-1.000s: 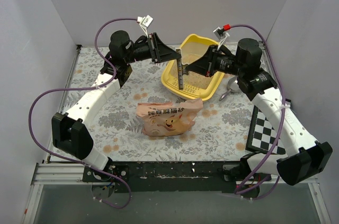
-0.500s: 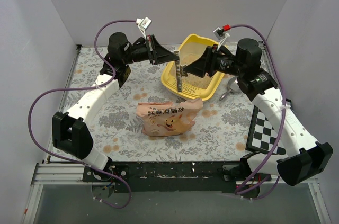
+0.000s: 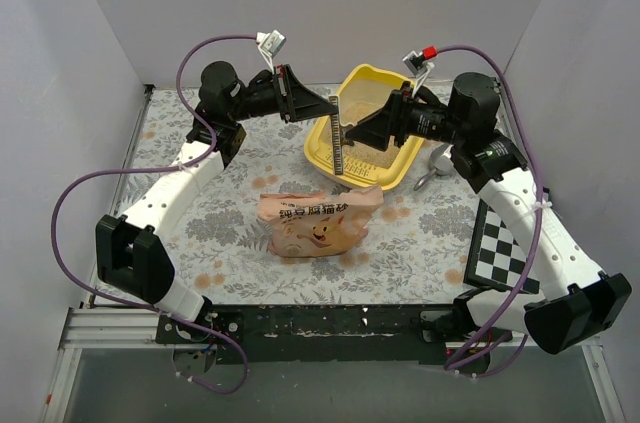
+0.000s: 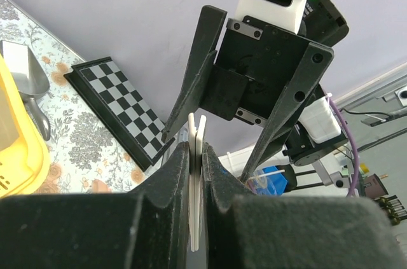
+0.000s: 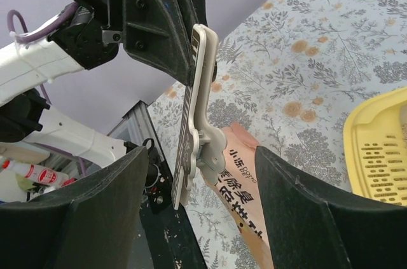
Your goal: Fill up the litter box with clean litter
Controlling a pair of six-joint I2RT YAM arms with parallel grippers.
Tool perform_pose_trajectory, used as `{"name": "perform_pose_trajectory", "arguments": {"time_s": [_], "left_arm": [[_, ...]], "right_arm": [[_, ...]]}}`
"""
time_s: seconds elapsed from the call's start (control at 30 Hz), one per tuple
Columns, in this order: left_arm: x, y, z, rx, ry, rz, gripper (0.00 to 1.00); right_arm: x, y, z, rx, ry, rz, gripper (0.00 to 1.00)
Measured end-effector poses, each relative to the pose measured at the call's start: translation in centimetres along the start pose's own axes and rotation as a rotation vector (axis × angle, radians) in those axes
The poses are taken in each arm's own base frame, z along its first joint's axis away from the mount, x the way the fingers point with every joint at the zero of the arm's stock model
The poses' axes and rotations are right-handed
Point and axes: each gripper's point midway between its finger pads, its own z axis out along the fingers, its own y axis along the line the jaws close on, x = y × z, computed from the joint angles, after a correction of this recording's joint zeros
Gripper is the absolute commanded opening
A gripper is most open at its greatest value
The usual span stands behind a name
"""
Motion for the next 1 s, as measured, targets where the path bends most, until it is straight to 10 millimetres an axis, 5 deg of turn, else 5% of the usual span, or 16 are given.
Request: {"name": "perform_pose_trajectory", "arguments": {"time_s": [0.47, 0.53, 0.57, 0.6, 0.8, 1.0], "left_arm": [[-0.2, -1.4, -0.1, 0.051, -0.007, -0.009, 0.00], [-0.3, -1.6, -0.1, 0.055, -0.010, -0.007, 0.00], [-0.3, -1.7, -0.1, 0.058, -0.010, -0.006, 0.00], [-0.3, -1.7, -0.1, 0.061, -0.011, -0.007, 0.00], [0.2, -1.6, -0.5, 0.067, 0.001, 0.012, 0.44], [2.6, -0.5, -1.9, -0.015, 0.050, 0.059, 0.57]], "right_arm": [[0.3, 1.4, 0.5, -0.095, 0.015, 0.022, 0.59], [0.4, 1.5, 0.5, -0.098, 0.019, 0.025, 0.41], [0.4, 1.5, 0.5, -0.102, 0.020, 0.024, 0.15], [0.4, 1.6, 0.6, -0.106, 0.021, 0.026, 0.02], [0.7, 1.5, 0.6, -0.091, 0.026, 0.028, 0.01], [1.0, 0.1, -0.1, 0.017, 0.033, -0.054, 0.01]]}}
